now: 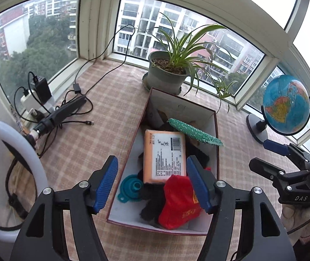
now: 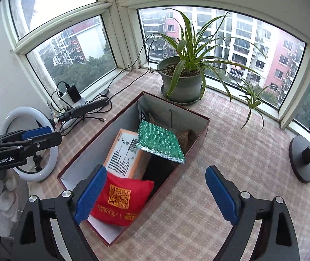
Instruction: Organize soft objects
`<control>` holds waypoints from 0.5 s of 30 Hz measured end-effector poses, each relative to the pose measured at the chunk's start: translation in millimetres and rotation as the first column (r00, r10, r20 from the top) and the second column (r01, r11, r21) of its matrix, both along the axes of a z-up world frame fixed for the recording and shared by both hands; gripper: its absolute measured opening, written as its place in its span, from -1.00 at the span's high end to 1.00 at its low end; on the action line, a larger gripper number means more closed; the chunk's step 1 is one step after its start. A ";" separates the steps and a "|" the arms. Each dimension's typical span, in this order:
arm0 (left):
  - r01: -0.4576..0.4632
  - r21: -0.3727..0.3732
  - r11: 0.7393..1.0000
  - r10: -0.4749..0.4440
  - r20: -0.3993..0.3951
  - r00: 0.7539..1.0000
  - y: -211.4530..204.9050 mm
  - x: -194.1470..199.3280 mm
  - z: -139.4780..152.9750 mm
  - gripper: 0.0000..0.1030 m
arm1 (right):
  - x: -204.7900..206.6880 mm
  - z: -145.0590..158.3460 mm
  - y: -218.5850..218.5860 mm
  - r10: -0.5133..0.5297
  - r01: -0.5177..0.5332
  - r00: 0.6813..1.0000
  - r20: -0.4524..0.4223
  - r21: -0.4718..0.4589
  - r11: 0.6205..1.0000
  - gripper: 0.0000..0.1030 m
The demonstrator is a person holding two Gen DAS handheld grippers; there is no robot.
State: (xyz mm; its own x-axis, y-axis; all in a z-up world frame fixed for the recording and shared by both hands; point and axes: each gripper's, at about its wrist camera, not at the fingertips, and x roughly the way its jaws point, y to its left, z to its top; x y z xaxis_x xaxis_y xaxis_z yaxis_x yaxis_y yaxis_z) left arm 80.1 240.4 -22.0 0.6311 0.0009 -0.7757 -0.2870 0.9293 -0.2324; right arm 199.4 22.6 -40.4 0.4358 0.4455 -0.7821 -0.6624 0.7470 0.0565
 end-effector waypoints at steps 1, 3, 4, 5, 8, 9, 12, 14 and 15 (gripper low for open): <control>-0.007 0.005 1.000 0.007 0.003 1.000 -4.7 -5.3 -0.3 -0.26 | -5.1 0.2 -4.1 0.000 0.000 1.000 0.008 0.001 1.000 -0.74; -0.011 0.004 1.000 0.011 0.004 1.000 -14.4 -14.6 -2.1 -0.27 | -15.2 -0.3 -12.7 -0.002 0.002 1.000 0.017 0.004 1.000 -0.74; -0.011 0.008 1.000 0.011 0.003 1.000 -19.7 -19.0 -3.0 -0.29 | -19.6 -0.8 -16.4 -0.003 0.003 1.000 0.020 0.005 1.000 -0.74; -0.012 0.019 1.000 0.012 0.004 1.000 -25.6 -23.1 -3.9 -0.35 | -24.4 -1.3 -20.1 -0.002 0.002 1.000 0.023 0.004 1.000 -0.74; -0.026 0.081 0.996 0.026 0.009 1.000 -44.8 -36.3 -6.8 -0.46 | -39.5 -2.1 -30.8 -0.003 0.003 0.999 0.045 -0.003 1.000 -0.74; -0.026 0.091 0.995 0.026 0.008 1.000 -50.6 -39.8 -7.9 -0.51 | -44.0 -2.1 -34.5 -0.003 0.003 0.999 0.052 -0.002 1.000 -0.74; -0.032 0.089 0.996 0.032 0.005 0.999 -64.8 -49.3 -10.5 -0.53 | -57.5 -2.4 -46.5 0.000 -0.001 0.998 0.056 0.014 1.000 -0.74; -0.037 0.079 0.996 0.037 0.002 0.999 -73.0 -55.2 -11.5 -0.54 | -64.4 -3.6 -53.9 0.000 -0.001 0.999 0.050 0.019 1.000 -0.74; -0.035 0.080 0.996 0.036 -0.001 0.999 -77.3 -57.5 -11.5 -0.55 | -66.7 -4.2 -57.6 -0.001 -0.001 0.999 0.042 0.026 1.000 -0.74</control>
State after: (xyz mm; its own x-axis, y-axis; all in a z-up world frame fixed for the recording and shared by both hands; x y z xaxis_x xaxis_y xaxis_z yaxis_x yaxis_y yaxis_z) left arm 22.6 163.1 -33.5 0.6280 0.0856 -0.7735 -0.3205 0.9342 -0.1569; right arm 132.7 -35.0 -44.6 0.4680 0.4655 -0.7512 -0.6646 0.7456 0.0480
